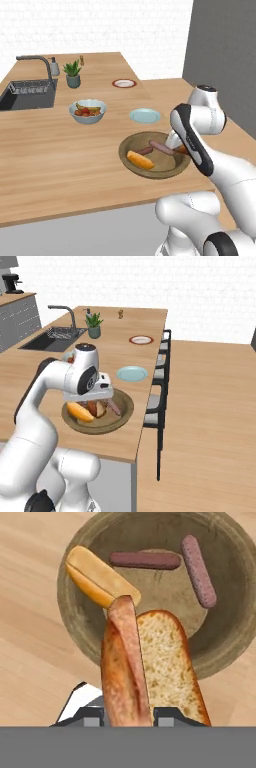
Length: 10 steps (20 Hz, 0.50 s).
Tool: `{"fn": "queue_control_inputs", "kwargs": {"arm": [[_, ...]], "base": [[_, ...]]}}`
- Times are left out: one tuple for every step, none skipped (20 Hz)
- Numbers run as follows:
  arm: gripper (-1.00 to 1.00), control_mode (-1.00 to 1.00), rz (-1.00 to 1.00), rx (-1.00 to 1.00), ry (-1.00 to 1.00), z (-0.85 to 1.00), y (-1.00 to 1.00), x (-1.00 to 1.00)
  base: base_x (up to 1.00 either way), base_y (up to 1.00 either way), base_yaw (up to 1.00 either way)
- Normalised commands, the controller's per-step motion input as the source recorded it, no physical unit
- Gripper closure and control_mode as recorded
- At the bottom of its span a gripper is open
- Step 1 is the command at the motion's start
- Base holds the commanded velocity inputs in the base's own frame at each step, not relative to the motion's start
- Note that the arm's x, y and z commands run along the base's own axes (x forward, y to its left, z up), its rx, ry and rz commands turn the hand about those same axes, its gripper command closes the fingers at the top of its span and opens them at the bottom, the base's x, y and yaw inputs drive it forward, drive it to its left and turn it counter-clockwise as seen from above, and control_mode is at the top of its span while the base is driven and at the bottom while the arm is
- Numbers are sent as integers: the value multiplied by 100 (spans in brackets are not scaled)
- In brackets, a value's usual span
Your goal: Place one bun and one sausage from the bowl on each plate.
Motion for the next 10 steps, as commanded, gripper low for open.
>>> {"fn": "queue_control_inputs", "kwargs": {"arm": [[100, 100, 0, 0, 0, 0, 0, 0], [100, 100, 0, 0, 0, 0, 0, 0], [100, 100, 0, 0, 0, 0, 0, 0], [100, 100, 0, 0, 0, 0, 0, 0], [100, 100, 0, 0, 0, 0, 0, 0], [100, 100, 0, 0, 0, 0, 0, 0], [100, 100, 0, 0, 0, 0, 0, 0], [100, 100, 0, 0, 0, 0, 0, 0], [100, 100, 0, 0, 0, 0, 0, 0], [100, 100, 0, 0, 0, 0, 0, 0]], "base": [[-95, -44, 3], [-100, -48, 3], [-100, -76, 5], [-100, -77, 6], [-100, -97, 10], [-85, -100, 15], [-58, -100, 22], [-50, -100, 28], [-38, -100, 41], [0, -100, 52]]}}
